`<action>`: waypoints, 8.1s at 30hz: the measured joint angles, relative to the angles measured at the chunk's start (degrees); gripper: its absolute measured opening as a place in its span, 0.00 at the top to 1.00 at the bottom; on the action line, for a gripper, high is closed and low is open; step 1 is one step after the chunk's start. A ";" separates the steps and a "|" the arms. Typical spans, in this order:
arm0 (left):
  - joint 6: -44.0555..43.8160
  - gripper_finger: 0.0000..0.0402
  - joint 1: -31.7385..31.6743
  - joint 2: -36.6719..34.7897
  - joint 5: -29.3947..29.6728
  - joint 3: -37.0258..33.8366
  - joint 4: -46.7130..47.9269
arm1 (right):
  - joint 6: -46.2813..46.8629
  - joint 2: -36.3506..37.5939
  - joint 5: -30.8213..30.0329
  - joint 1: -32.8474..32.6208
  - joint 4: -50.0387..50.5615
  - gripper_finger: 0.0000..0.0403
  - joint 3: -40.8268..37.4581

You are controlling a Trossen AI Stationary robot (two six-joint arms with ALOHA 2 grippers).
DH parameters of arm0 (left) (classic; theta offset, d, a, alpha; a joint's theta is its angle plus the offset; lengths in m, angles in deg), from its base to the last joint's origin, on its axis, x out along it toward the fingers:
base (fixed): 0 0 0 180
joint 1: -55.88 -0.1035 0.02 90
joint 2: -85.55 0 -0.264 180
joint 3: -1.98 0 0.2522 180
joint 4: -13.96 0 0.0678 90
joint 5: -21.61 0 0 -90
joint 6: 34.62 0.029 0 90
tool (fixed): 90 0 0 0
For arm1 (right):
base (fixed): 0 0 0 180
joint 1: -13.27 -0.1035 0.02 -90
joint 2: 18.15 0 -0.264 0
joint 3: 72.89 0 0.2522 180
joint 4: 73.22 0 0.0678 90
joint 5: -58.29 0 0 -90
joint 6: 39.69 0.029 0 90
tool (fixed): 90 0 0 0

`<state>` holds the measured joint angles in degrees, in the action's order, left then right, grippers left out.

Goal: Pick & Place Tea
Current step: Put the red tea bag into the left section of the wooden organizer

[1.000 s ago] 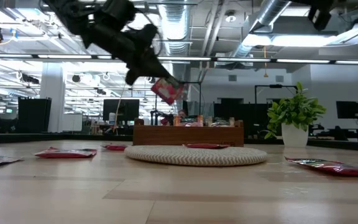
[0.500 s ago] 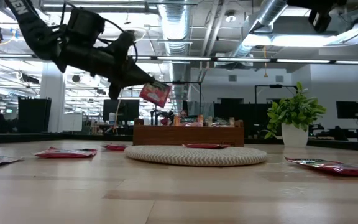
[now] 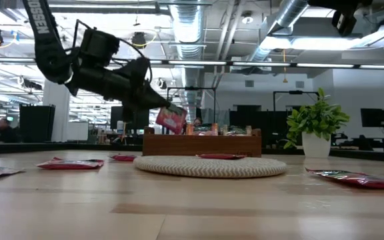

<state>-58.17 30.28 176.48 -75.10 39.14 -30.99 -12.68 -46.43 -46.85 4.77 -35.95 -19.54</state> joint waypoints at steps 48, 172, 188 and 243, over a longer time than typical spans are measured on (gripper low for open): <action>-1.56 0.77 -1.71 4.68 -1.06 0.02 -1.85 | -0.52 0.00 0.00 0.00 0.04 0.95 0.04; 4.52 0.95 12.85 -1.16 9.49 16.91 88.32 | -0.46 -0.02 0.02 0.00 1.73 0.96 0.07; 1.48 1.00 12.86 -6.22 3.86 16.23 95.68 | -0.49 0.00 0.02 0.00 1.90 0.96 0.07; 15.63 1.00 12.51 -15.95 14.04 34.03 73.91 | -0.50 -0.01 0.02 0.00 3.45 0.96 0.04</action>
<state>-42.54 42.79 160.53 -61.07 73.17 42.92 -13.19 -46.44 -46.83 4.77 -32.50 -19.49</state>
